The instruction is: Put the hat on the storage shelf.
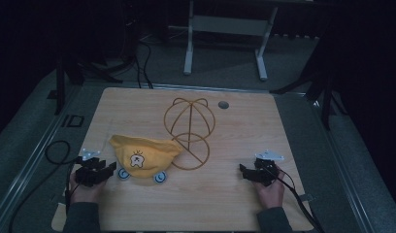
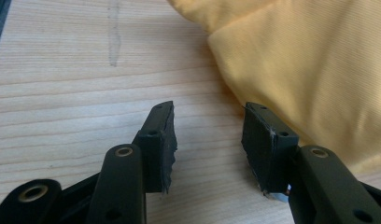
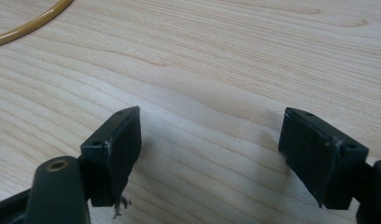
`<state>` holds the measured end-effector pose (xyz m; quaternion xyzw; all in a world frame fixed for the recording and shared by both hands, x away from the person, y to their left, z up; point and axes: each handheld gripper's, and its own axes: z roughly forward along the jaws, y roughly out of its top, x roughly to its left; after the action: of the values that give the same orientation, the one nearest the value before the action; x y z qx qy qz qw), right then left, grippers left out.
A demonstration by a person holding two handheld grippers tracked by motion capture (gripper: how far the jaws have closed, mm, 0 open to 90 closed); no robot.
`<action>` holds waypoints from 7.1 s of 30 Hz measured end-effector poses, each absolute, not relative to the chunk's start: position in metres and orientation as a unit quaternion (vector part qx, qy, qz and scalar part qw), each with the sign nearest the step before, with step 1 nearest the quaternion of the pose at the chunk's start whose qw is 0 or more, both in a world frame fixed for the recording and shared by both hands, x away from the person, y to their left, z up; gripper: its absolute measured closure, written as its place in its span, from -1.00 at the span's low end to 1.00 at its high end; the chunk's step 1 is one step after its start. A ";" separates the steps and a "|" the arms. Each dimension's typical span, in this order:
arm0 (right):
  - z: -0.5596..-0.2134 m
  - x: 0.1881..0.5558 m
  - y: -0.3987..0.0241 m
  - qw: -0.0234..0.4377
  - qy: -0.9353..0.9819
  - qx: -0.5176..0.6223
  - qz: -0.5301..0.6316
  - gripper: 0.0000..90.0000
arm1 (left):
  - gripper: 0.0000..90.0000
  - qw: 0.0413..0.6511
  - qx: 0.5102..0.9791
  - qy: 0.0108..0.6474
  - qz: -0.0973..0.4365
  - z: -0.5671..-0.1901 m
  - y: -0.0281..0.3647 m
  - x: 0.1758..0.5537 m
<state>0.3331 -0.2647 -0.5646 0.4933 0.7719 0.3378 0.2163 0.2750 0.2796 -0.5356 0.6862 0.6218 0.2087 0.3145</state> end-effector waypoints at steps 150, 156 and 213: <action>-0.565 0.337 -0.264 0.211 0.779 0.484 0.339 -0.57 | 0.92 0.377 0.720 0.551 0.189 -0.416 0.264 0.265; -0.565 0.337 -0.264 0.211 0.779 0.483 0.339 -0.57 | 0.91 0.387 0.718 0.547 0.189 -0.406 0.265 0.266; -0.565 0.337 -0.264 0.210 0.780 0.482 0.340 -0.57 | 0.22 0.329 0.740 0.555 0.189 -0.405 0.262 0.363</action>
<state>0.3375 -0.2640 -0.5647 0.4819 0.7799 0.3396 0.2102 0.3630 0.2619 -0.4046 0.7405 0.5549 0.1889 0.3288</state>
